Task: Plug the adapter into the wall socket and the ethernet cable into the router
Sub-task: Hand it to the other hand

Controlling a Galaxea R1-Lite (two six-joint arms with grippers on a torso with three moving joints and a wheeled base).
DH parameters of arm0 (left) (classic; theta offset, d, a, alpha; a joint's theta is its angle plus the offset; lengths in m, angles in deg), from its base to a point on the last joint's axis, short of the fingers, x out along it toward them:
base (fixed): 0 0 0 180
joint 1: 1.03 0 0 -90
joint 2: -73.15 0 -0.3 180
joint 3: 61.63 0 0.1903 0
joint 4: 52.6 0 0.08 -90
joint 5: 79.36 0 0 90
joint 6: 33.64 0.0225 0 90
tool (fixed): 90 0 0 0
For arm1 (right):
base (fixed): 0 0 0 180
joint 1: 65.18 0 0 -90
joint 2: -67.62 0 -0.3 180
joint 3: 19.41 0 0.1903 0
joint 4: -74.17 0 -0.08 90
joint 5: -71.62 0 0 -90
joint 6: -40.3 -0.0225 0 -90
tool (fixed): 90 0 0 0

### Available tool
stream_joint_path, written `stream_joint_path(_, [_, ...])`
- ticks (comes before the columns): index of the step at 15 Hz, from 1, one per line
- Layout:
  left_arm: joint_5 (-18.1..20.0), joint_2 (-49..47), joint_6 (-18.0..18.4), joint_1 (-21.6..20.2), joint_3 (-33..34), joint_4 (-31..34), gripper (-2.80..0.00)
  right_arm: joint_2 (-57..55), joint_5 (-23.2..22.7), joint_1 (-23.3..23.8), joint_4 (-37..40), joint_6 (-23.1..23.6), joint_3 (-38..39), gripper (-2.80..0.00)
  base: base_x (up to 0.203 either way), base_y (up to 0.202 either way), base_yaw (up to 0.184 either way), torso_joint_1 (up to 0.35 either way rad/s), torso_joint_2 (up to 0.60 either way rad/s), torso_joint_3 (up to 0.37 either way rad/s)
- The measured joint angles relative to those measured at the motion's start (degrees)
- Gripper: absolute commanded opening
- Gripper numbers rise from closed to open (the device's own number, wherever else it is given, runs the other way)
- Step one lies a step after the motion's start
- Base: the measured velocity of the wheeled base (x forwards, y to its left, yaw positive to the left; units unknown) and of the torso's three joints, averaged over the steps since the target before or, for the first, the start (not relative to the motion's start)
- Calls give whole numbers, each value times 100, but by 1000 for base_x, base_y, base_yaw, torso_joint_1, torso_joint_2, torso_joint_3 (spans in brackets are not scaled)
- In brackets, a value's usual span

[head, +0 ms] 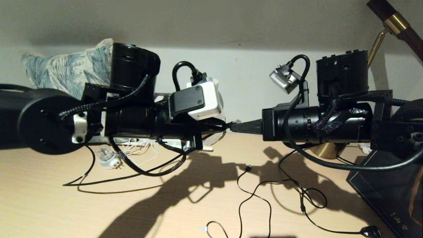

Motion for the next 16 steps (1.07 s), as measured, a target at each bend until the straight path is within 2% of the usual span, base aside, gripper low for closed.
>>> stream_joint_path(10, [9,16,0,11,54,7,-280,2,10,-2,-4,35,15,-280,0,0,0,0,0,0])
stream_joint_path(11, [9,19,0,11,59,10,-280,2,7,-2,-9,39,22,0,0,0,0,0,0,0])
stream_joint_path(16, [17,22,7,16,65,42,-280,2,20,-1,-42,12,27,0,0,0,0,0,0,0])
